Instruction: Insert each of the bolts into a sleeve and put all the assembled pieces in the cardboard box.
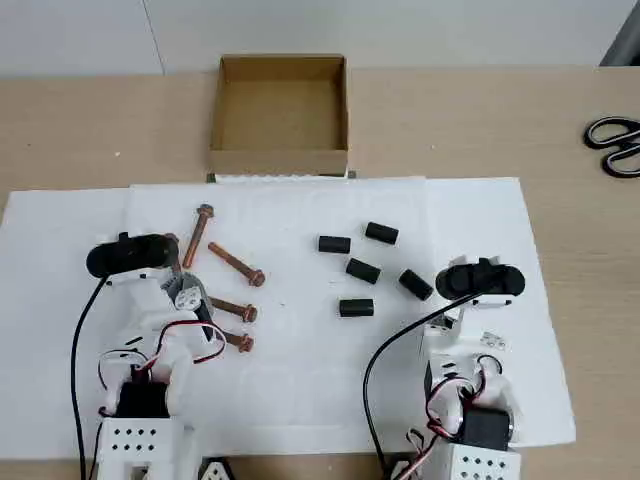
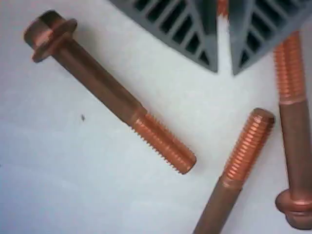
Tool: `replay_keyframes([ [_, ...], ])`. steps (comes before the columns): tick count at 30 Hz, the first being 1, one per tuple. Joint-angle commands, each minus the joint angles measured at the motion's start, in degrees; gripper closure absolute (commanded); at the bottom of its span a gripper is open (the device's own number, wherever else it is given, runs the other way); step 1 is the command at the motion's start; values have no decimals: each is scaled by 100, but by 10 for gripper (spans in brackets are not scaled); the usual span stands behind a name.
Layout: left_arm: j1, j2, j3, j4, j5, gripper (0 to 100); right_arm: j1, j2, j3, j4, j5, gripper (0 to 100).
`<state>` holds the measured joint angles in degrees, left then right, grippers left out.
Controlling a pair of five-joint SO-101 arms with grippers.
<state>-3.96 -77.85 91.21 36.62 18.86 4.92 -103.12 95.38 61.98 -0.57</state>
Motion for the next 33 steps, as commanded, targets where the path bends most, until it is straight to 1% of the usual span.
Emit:
replay_keyframes([
  [1, 26, -62, -31, -105, 0, 994, 22, -84, -158, -92, 53, 995],
  [14, 44, -62, -31, -114, 0, 994, -4, -84, -158, -92, 53, 995],
  [19, 440, -62, -48, -26, -18, 993, -453, -84, -158, -48, -9, 995],
  [21, 580, -62, -189, 193, -202, 993, -505, -84, -229, -66, -202, 995],
  [24, 589, -53, -708, 633, -642, 993, -497, -66, -598, -84, -413, 995],
  [29, 580, -26, -1965, 1451, -686, 993, -505, -48, -1371, 119, -431, 995],
  [33, 580, -18, -2484, 1925, -695, 993, -514, -40, -1767, 620, -431, 995],
])
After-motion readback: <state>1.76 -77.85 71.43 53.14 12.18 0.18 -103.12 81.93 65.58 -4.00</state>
